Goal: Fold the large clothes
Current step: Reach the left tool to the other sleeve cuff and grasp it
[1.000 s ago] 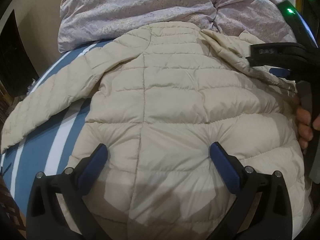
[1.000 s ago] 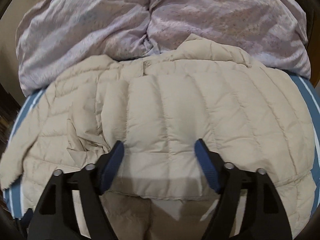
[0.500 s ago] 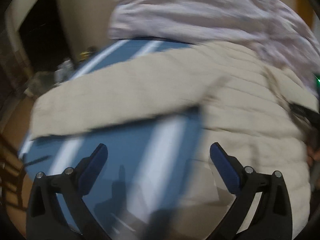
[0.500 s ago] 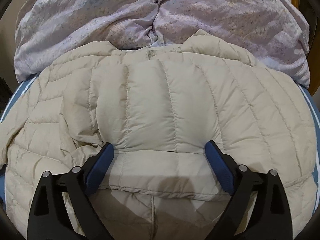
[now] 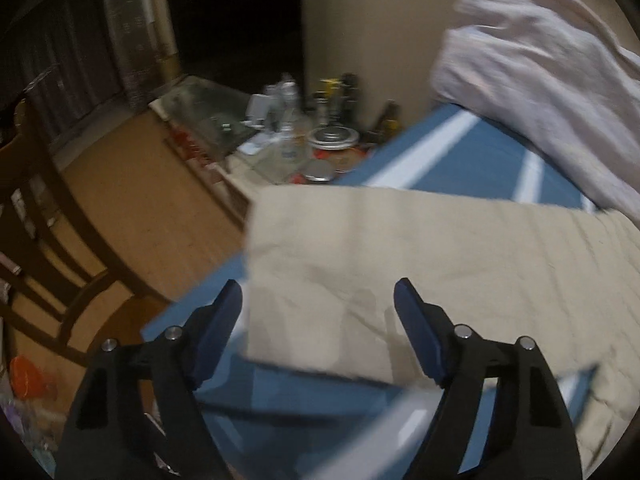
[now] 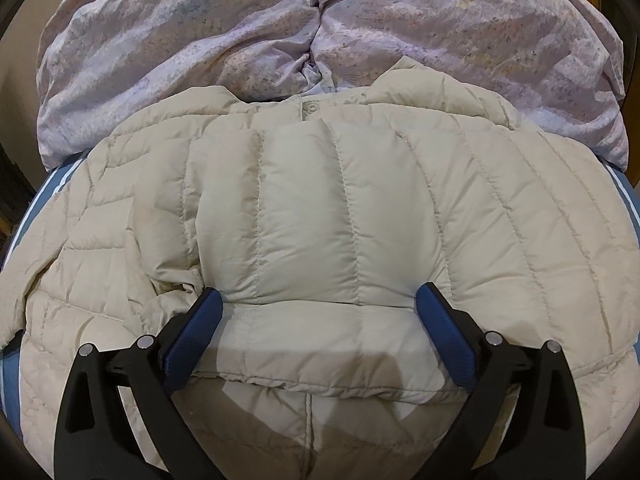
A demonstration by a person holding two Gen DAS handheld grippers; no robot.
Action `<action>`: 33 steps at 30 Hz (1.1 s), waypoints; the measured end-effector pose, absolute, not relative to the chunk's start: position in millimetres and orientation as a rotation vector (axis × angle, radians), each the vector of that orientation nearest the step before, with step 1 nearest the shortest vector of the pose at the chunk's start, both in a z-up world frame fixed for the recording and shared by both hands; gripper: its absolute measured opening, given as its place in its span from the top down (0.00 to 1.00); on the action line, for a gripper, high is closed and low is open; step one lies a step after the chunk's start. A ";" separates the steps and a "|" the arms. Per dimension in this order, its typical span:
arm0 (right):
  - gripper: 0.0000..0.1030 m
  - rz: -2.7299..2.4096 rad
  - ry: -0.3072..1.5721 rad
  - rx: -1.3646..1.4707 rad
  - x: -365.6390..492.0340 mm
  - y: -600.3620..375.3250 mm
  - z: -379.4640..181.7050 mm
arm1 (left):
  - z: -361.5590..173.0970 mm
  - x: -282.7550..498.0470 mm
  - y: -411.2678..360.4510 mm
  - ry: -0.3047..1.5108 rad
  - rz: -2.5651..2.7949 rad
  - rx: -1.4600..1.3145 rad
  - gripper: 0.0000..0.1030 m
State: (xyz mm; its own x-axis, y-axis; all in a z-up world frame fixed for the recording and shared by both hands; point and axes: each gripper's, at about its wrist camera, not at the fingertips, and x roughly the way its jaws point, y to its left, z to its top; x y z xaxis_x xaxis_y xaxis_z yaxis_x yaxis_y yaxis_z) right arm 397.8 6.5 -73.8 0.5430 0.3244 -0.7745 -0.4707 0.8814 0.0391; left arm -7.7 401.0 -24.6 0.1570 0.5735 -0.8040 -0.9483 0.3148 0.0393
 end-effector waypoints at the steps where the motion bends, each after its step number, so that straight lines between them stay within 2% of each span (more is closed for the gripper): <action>1: 0.03 0.476 0.879 -0.181 397.9 6.7 -73.8 | -26.8 -13.4 407.8 0.830 1.184 -0.575 0.29; 6: 0.02 0.473 0.880 -0.183 397.9 7.3 -73.6 | -38.0 -29.6 416.4 0.819 1.170 -0.672 0.36; 10: 0.02 0.475 0.882 -0.181 398.2 7.3 -73.6 | -47.7 -35.8 418.2 0.796 1.139 -0.733 0.47; 12: 0.02 0.474 0.883 -0.182 398.2 7.4 -73.5 | -46.6 -34.5 415.1 0.784 1.130 -0.729 0.55; 14: 0.02 0.476 0.886 -0.181 398.3 7.1 -73.5 | -47.4 -31.3 415.2 0.782 1.119 -0.723 0.68; 15: 0.02 0.476 0.886 -0.181 398.3 7.1 -73.4 | -47.9 -28.9 414.4 0.785 1.122 -0.718 0.70; 17: 0.02 0.476 0.886 -0.180 398.2 7.2 -73.3 | -47.1 -22.7 410.9 0.790 1.126 -0.697 0.84; 20: 0.02 0.476 0.887 -0.181 398.1 7.2 -73.3 | -42.0 -14.9 405.7 0.796 1.140 -0.661 0.94; 27: 0.02 0.476 0.888 -0.180 398.2 7.0 -73.3 | -3.8 13.9 386.1 0.727 1.078 -0.605 0.97; 33: 0.02 0.478 0.888 -0.177 398.3 6.4 -73.5 | 42.9 72.9 345.8 0.646 0.917 -0.526 0.97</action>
